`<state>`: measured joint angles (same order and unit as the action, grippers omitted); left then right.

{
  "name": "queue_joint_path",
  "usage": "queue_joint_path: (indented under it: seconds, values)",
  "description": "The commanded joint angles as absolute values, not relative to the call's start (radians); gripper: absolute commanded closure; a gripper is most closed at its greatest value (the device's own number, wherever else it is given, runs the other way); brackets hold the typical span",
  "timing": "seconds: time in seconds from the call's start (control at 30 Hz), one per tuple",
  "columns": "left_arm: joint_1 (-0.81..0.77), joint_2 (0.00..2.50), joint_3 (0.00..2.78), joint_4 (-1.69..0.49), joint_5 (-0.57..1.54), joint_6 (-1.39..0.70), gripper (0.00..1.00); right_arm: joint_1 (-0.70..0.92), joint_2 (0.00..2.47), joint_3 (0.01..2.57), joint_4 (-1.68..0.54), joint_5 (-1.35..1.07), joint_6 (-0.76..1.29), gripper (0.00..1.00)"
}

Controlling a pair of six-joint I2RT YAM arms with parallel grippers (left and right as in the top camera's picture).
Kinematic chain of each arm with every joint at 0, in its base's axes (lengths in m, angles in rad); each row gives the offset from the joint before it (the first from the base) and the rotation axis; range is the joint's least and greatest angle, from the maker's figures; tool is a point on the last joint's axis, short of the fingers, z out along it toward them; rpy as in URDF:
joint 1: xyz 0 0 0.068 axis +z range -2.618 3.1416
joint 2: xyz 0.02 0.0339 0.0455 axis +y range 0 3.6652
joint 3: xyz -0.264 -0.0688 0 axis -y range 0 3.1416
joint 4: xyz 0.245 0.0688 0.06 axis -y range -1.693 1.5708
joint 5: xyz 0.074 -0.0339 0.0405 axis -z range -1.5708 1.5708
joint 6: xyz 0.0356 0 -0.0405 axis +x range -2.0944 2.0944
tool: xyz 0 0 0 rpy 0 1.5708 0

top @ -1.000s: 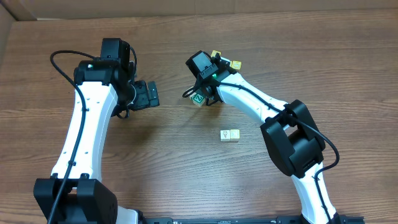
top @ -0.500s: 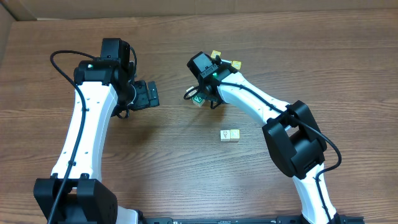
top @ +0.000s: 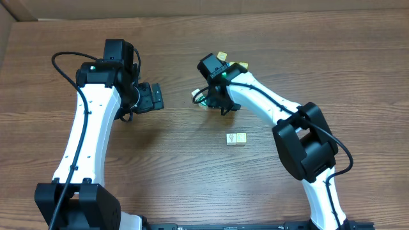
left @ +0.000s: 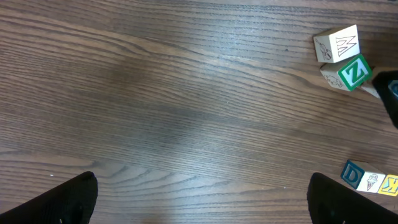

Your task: Flip 5 blocks

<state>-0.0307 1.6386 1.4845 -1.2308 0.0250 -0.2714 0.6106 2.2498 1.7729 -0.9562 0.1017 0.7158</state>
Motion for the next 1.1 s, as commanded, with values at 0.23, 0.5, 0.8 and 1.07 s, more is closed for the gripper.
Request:
queue_joint_path:
  seconds: [0.23,0.5,0.8,1.07]
  values:
    - [-0.027,1.648,1.506,-1.229,0.018,-0.285,0.00,0.554,2.221,1.776,-0.958,0.005,0.702,0.55]
    - [-0.027,1.648,1.506,-1.229,0.019,-0.285,0.00,0.555,2.221,1.781,-0.990,0.010,0.665,0.59]
    - [-0.027,1.648,1.506,-1.229,0.018,-0.285,0.01,0.556,2.221,1.901,-1.089,0.024,0.641,0.55]
    - [-0.027,1.648,1.506,-1.229,0.019,-0.285,0.00,0.557,2.222,1.886,-1.105,0.071,0.541,0.51]
